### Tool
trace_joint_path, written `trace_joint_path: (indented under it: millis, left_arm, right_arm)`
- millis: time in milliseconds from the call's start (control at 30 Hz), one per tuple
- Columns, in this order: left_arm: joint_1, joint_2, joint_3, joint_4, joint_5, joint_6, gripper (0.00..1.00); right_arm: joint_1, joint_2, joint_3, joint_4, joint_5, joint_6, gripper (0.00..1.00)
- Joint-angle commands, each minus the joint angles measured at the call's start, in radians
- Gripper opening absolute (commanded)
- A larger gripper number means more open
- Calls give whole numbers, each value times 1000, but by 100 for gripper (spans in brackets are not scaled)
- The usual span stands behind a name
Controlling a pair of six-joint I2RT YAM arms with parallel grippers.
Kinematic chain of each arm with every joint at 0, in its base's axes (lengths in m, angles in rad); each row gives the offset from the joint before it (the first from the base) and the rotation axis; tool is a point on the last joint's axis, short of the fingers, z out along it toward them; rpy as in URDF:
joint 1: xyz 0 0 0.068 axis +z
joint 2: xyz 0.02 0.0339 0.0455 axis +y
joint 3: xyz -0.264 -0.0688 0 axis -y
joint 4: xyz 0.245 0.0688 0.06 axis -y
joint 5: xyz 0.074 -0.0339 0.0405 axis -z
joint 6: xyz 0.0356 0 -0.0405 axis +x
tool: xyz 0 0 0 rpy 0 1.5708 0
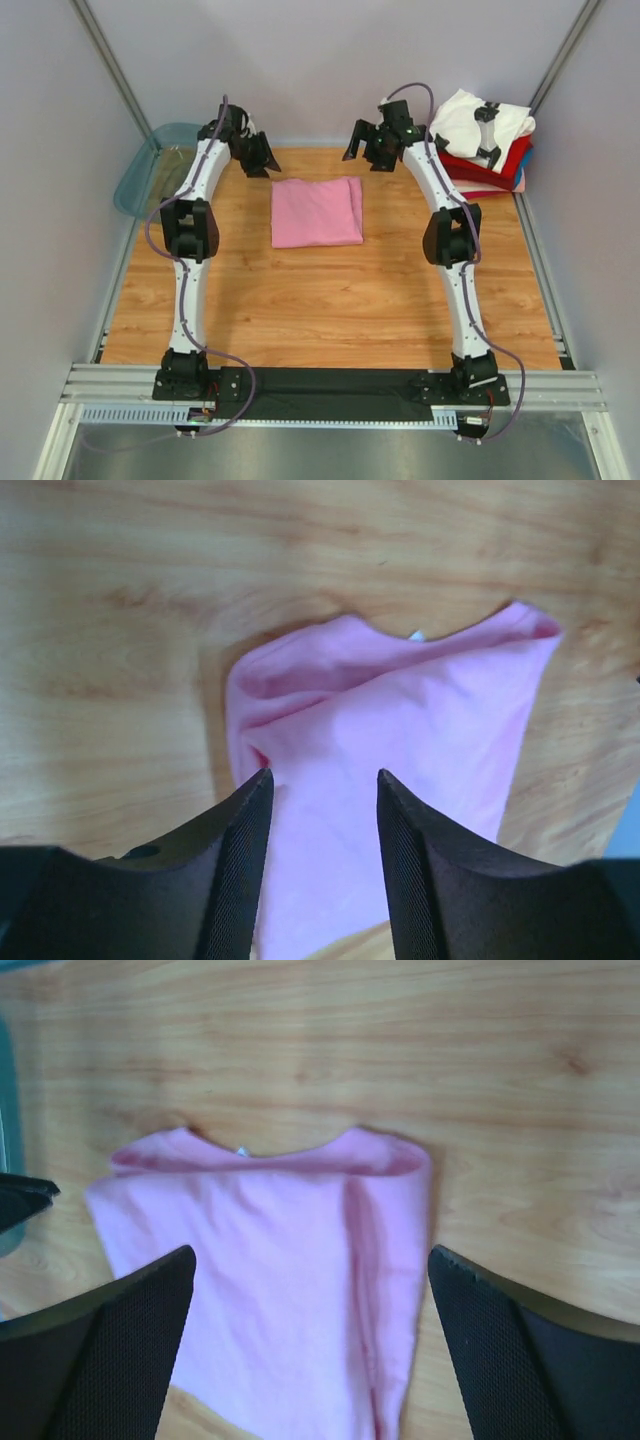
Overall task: Fold and stack the t-shirts
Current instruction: Fold the tshirt, then neatly place the folded tshirt to the corner
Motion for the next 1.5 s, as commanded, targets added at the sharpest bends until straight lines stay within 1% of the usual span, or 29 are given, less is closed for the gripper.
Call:
trace_joint_path:
  millis: [0,33,67,100,133,233,333,433,500,533,567,633,667,767,800,900,967,1067,1100,1167,1200,1267,1300,1333,1367,1400,1433,1467]
  left_arm:
    - [-7,-36,-16,-14,131,0,53]
    - [-7,-81,-175,37,138,-3,54]
    - [-13,-160,-240,77,140,0,54]
    - [-16,-193,-328,117,132,6,54]
    - [-17,-236,-351,120,129,14,54]
    - [-36,-309,-413,91,109,58,54]
    - [-54,-390,-479,78,62,85,54]
    - [-72,-457,-505,-1,-9,94,52]
    - [-94,-503,-547,-71,-96,120,50]
    - [-126,-565,-574,-85,-136,132,50]
    - [-143,-599,-635,-111,-220,143,50]
    - [-192,-703,-698,-127,-292,157,50]
    - [-203,-737,-762,-133,-317,161,50]
    - [-235,-866,-857,-133,-340,190,50]
    - [-241,-897,-923,-134,-360,200,50]
    - [-246,-1053,-1072,-140,-470,224,50]
    - [-246,-1105,-1168,-125,-533,233,51]
    - [-246,-1176,-1271,-58,-588,236,51]
    - [-246,-1188,-1289,-47,-599,235,51]
    - [-246,-1186,-1328,-24,-615,233,51]
    - [-246,-1178,-1332,-25,-615,227,51]
    - [-246,-1172,-1326,-35,-599,227,50]
    - [-246,-1172,-1326,-31,-596,230,50]
    - [-246,-1176,-1326,-30,-601,230,50]
    - [-246,-1182,-1323,-28,-605,230,50]
    - [-246,-1185,-1326,-25,-607,230,50]
    - [-246,-1187,-1326,-25,-612,230,50]
    - [-246,-1189,-1329,-27,-616,229,50]
  right_arm:
    - [-6,-185,-219,39,-40,35,100]
    - [-5,-336,-494,138,-32,35,100]
    - [-3,-383,-577,268,-15,35,100]
    - [-3,-419,-661,293,-17,35,100]
    - [-1,-446,-677,292,-12,30,100]
    - [-3,-456,-731,267,-12,3,100]
    - [-4,-453,-800,300,-12,-16,100]
    - [-5,-413,-813,316,-33,-30,100]
    - [-5,-366,-797,316,-41,-42,100]
    - [-6,-355,-794,323,-41,-46,100]
    - [-8,-326,-783,326,-41,-53,100]
    - [-11,-297,-770,333,-46,-63,100]
    - [-12,-283,-745,333,-50,-66,100]
    - [-12,-226,-710,329,-66,-74,100]
    - [-12,-200,-699,336,-76,-68,100]
    - [-1,-174,-708,369,-124,-39,100]
    - [23,-143,-708,382,-138,-19,100]
    - [52,-100,-702,419,-184,30,90]
    - [55,-97,-713,471,-202,47,82]
    - [61,-117,-794,546,-236,90,72]
    - [61,-125,-820,604,-248,119,61]
    - [61,-138,-869,642,-270,141,51]
    - [61,-141,-881,669,-276,147,38]
    - [61,-148,-892,683,-285,162,31]
    - [61,-155,-915,710,-290,174,14]
    - [61,-161,-923,720,-291,174,6]
    - [60,-166,-929,731,-296,184,0]
    - [60,-172,-937,737,-296,190,0]
